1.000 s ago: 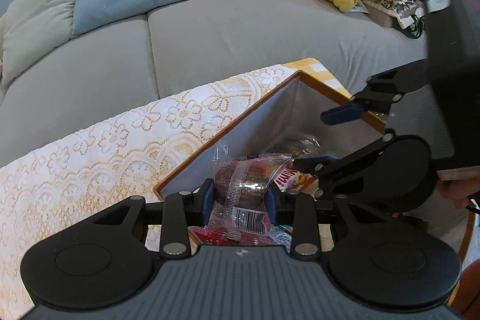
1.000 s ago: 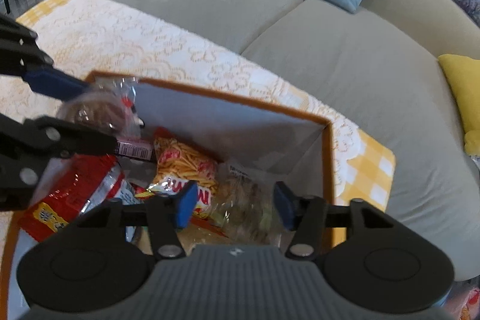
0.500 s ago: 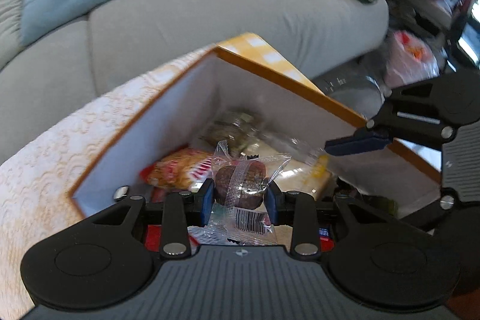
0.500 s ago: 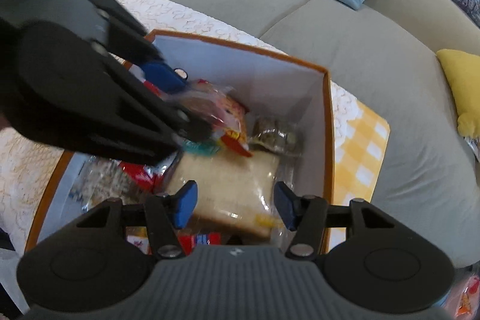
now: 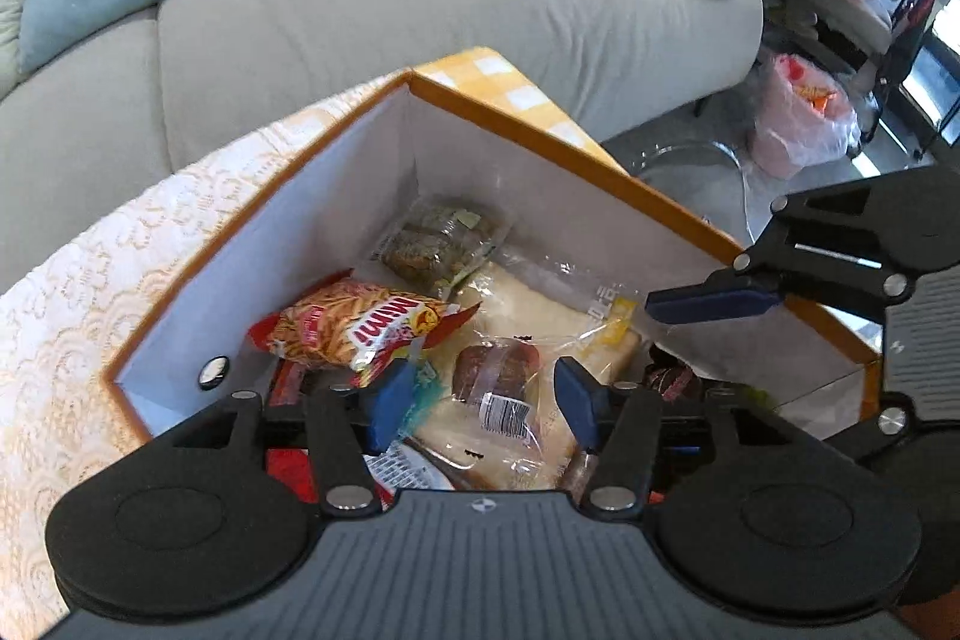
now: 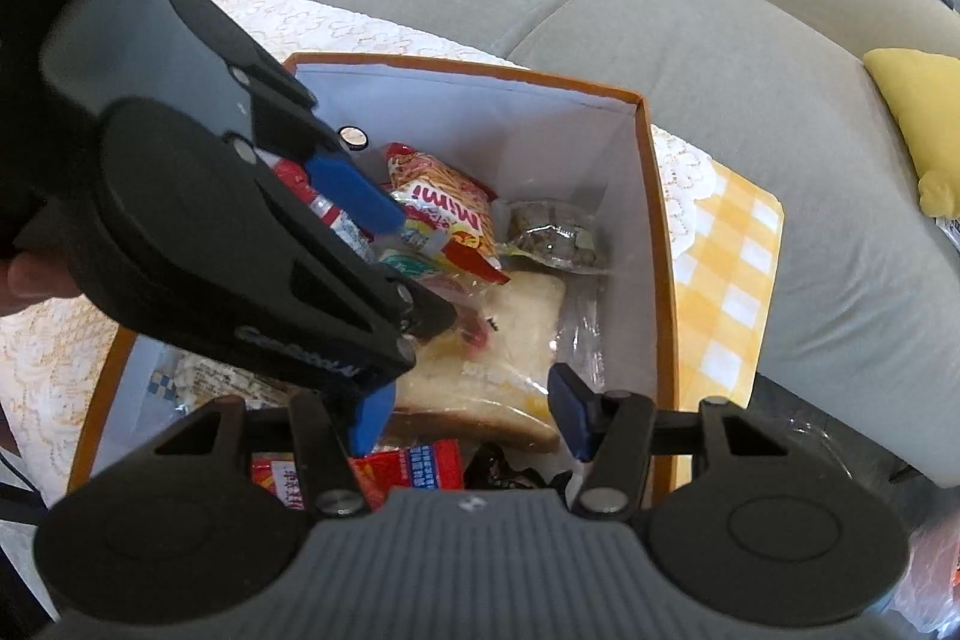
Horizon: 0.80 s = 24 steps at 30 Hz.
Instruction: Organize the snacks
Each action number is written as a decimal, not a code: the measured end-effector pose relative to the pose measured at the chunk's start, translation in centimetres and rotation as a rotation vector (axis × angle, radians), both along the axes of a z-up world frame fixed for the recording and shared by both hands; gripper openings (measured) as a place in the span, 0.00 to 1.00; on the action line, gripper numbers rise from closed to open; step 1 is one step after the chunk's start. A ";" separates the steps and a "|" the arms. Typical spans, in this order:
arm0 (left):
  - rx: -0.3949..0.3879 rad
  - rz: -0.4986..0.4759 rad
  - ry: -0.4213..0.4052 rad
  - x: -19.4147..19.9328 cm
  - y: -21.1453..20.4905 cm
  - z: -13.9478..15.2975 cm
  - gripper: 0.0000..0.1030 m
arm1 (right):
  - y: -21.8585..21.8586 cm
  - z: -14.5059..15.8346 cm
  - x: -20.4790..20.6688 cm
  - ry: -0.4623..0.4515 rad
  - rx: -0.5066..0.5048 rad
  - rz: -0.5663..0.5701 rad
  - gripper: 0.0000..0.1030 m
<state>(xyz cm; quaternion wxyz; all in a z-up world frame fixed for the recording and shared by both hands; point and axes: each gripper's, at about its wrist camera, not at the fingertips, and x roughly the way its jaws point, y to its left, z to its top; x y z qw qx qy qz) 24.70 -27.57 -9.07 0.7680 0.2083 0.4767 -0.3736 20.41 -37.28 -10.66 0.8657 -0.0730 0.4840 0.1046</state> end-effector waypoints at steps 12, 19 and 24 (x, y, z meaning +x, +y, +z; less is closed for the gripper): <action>-0.021 0.143 -0.277 -4.9 7.3 8.8 0.62 | 2.8 5.1 -2.5 -0.022 0.044 -0.037 0.66; -0.013 0.290 -0.448 -9.3 13.8 11.7 0.62 | 6.5 8.7 -6.7 -0.088 0.103 -0.066 0.70; 0.005 0.395 -0.530 -12.3 17.4 12.1 0.62 | 10.1 10.3 -10.5 -0.195 0.091 -0.101 0.73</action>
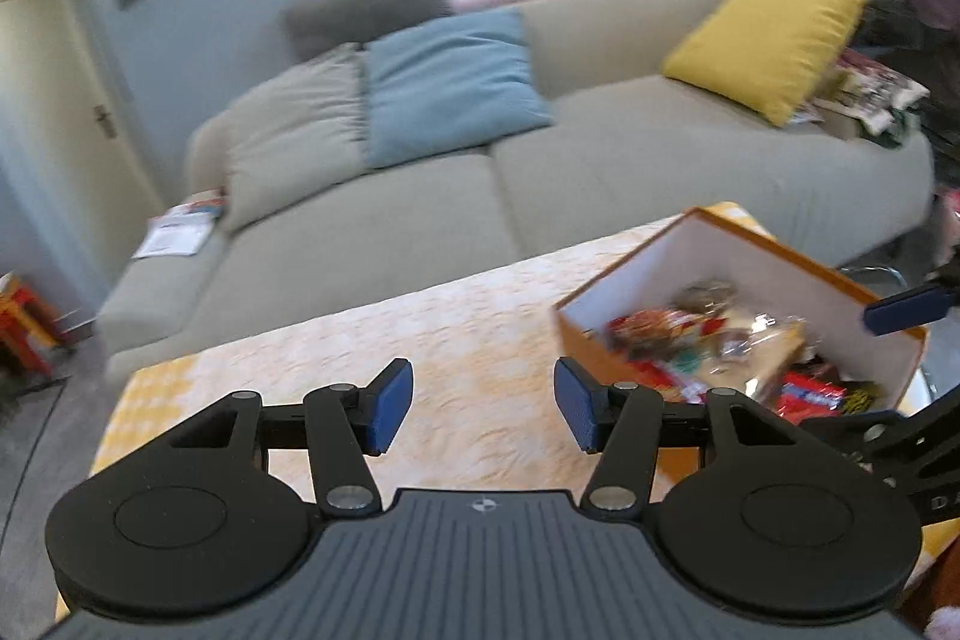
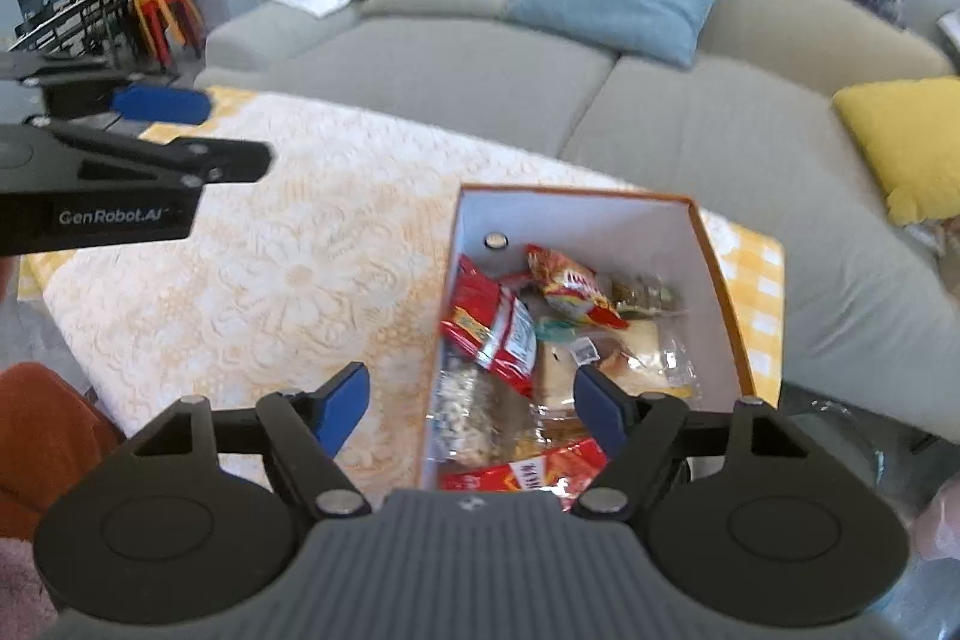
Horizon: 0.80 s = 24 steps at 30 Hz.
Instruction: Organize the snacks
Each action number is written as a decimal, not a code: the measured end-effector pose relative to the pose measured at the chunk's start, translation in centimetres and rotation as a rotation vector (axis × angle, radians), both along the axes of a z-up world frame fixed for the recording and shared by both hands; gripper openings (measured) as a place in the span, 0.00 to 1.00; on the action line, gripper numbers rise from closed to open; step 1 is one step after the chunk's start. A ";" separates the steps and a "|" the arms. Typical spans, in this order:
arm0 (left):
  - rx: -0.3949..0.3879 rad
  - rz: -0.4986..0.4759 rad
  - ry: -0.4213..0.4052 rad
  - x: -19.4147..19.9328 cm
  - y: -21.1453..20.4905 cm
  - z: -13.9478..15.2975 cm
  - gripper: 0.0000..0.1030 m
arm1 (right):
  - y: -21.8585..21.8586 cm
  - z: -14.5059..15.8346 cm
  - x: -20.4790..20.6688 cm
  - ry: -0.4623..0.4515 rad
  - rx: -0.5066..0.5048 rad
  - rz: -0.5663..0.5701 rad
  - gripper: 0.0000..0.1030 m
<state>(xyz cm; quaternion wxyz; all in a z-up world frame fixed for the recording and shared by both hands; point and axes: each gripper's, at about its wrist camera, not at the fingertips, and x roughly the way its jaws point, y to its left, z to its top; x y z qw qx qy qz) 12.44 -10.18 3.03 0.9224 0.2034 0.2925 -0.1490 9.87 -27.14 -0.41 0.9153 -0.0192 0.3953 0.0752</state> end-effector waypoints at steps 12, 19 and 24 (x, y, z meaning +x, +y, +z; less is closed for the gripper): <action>0.013 0.197 -0.046 -7.0 4.8 -3.2 0.63 | 6.7 -0.8 -6.8 -0.220 -0.020 -0.125 0.74; 0.019 0.214 0.025 -8.5 5.5 -5.6 0.63 | 8.8 -2.5 -9.3 -0.222 -0.085 -0.127 0.75; -0.009 0.223 0.076 -9.0 6.0 -6.1 0.63 | 9.5 -3.2 -10.7 -0.226 -0.086 -0.148 0.75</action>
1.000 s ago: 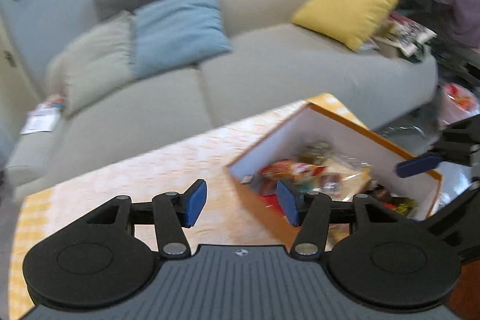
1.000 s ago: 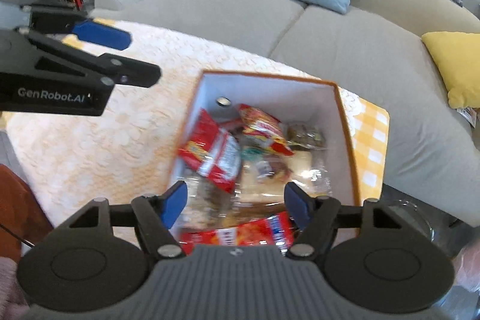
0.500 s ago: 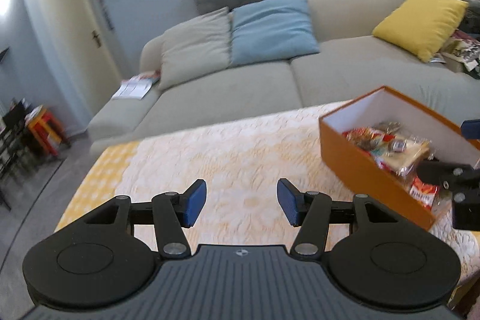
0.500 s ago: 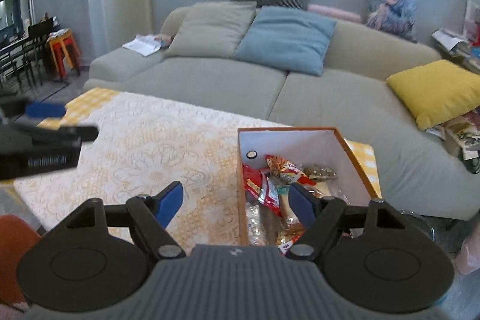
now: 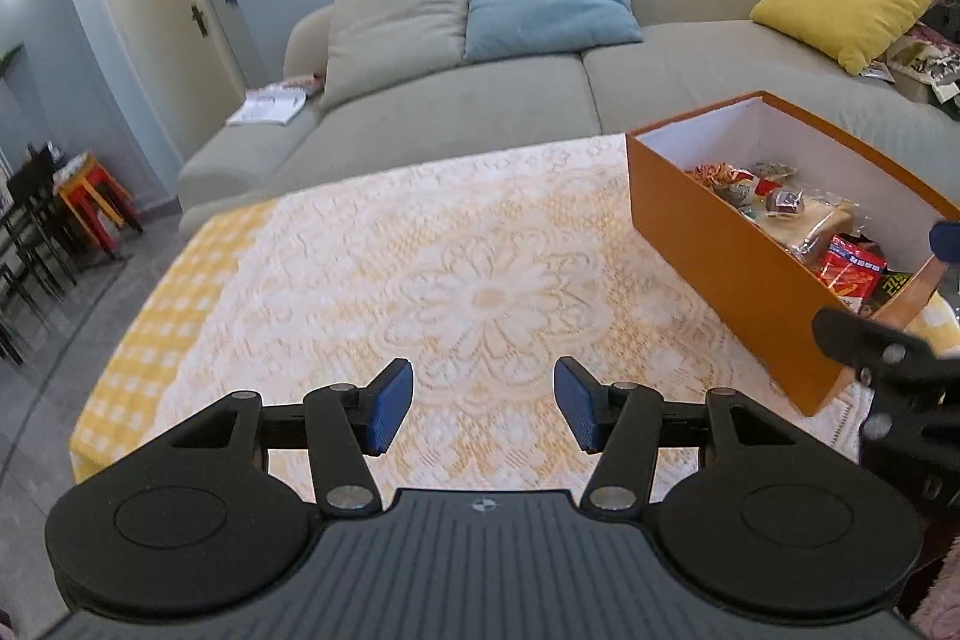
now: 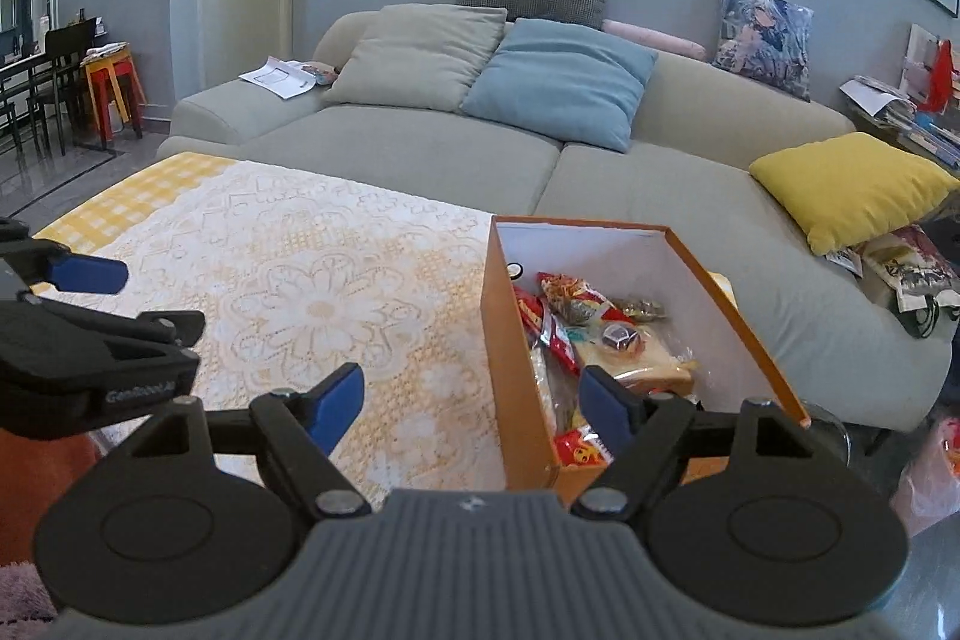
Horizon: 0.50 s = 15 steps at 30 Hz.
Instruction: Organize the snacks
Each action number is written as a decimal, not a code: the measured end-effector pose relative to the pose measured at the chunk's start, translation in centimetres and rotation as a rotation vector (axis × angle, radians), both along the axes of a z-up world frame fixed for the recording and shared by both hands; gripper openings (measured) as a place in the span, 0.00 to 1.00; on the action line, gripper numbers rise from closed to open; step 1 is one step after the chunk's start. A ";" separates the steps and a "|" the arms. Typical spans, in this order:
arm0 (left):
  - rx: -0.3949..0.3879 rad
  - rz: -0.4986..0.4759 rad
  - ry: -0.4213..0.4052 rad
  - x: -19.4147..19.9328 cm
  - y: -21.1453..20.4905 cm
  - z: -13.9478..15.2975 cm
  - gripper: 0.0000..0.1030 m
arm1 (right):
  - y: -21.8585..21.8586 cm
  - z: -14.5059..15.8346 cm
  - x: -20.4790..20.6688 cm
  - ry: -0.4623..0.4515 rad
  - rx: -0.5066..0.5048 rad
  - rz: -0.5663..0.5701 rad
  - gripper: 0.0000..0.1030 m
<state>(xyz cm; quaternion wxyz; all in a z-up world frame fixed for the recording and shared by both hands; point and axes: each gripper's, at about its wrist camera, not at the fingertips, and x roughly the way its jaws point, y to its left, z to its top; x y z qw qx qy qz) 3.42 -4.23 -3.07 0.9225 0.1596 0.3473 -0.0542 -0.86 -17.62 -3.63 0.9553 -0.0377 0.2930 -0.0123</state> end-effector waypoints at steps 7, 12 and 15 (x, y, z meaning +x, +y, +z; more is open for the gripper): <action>-0.004 0.006 0.041 0.1 0.1 -0.8 0.63 | 0.4 -1.7 -0.1 0.054 -0.017 -0.014 0.75; 0.008 0.012 0.066 0.3 0.2 -1.6 0.63 | 0.1 -2.5 0.3 0.088 -0.002 -0.031 0.75; 0.001 0.010 0.074 0.3 0.2 -1.7 0.63 | -0.1 -2.8 0.5 0.099 0.012 -0.045 0.75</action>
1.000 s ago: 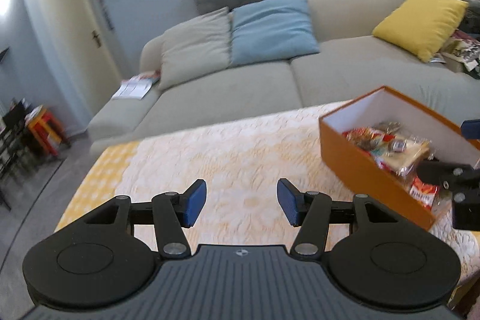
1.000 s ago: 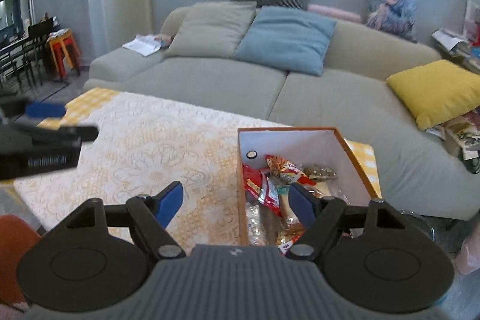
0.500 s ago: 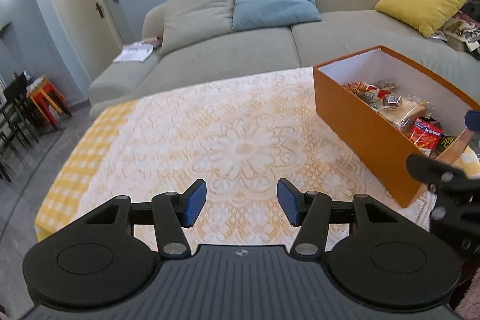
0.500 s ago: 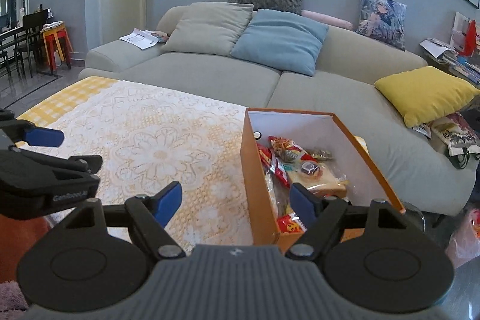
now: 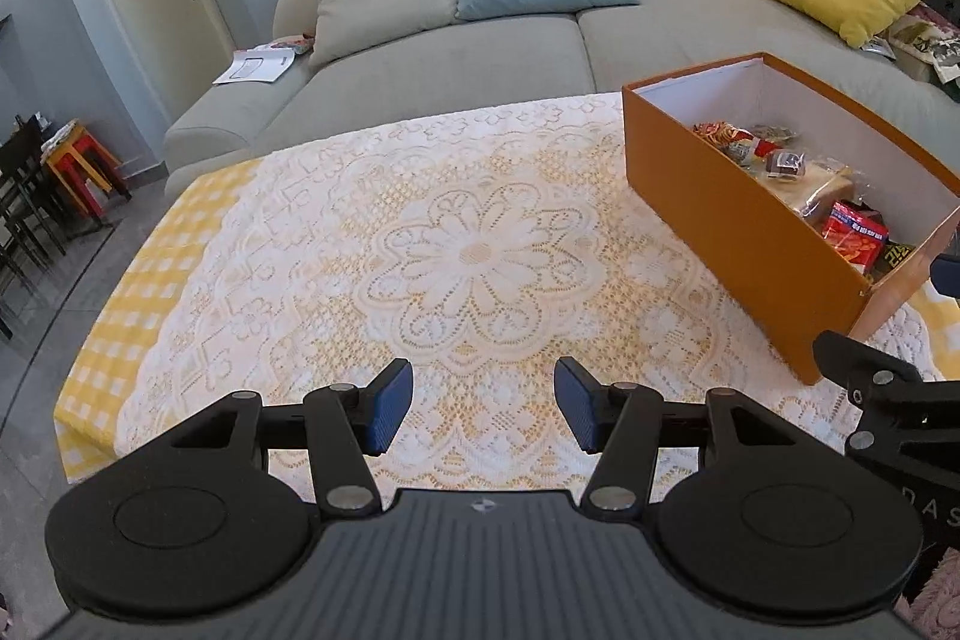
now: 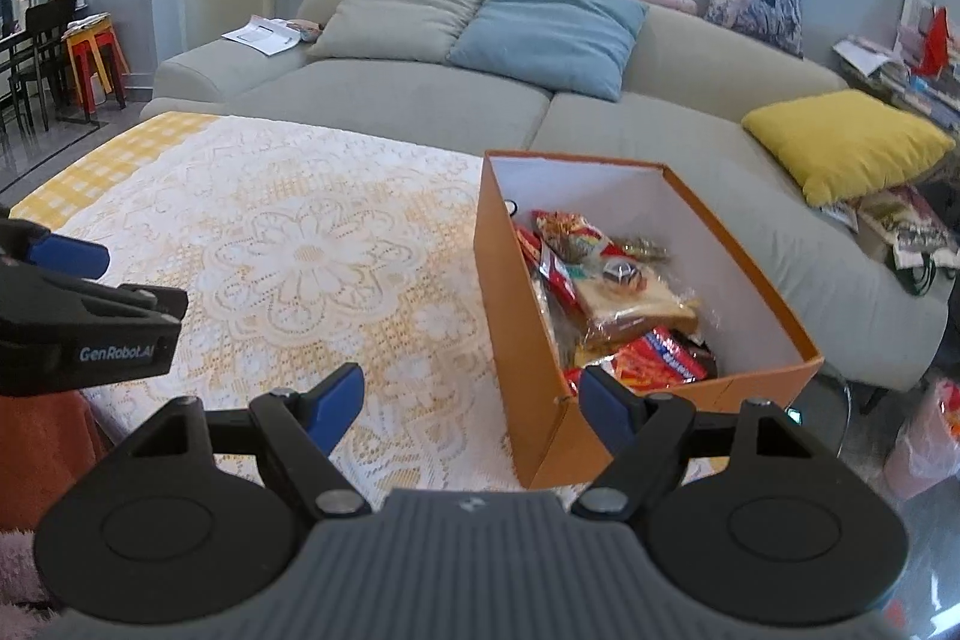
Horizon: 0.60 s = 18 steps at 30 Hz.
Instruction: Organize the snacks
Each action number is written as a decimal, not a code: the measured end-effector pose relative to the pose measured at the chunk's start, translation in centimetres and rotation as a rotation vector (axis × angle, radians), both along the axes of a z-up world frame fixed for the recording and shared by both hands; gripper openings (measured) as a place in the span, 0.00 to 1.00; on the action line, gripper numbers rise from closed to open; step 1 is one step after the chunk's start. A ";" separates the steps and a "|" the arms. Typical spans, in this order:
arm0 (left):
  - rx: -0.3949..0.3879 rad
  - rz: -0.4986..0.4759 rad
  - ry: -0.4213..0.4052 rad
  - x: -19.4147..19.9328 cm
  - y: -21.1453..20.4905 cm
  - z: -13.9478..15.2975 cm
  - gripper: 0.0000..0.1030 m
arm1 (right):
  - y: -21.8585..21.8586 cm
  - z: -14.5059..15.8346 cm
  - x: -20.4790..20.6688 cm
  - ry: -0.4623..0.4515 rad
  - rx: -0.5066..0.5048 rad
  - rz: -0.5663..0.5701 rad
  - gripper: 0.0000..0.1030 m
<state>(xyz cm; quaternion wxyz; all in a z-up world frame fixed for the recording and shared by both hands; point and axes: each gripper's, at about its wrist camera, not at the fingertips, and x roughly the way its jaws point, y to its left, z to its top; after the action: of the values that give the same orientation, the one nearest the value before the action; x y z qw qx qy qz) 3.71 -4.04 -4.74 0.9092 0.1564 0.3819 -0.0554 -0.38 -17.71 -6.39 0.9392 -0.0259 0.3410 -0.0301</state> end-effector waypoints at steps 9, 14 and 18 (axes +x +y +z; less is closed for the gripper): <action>0.001 -0.014 -0.010 -0.2 -0.1 0.4 0.63 | -0.4 0.1 -0.3 -0.008 0.014 -0.012 0.75; 0.004 -0.020 -0.014 -0.2 -0.3 0.3 0.63 | -0.3 0.2 -0.2 -0.010 0.014 -0.005 0.75; 0.005 -0.024 -0.016 -0.1 -0.3 0.4 0.63 | -0.3 0.0 -0.2 -0.006 0.014 0.001 0.75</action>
<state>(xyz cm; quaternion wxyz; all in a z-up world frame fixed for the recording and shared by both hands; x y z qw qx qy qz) 3.57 -4.34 -4.37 0.9110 0.1635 0.3731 -0.0642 -0.55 -18.01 -6.35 0.9404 -0.0195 0.3384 -0.0271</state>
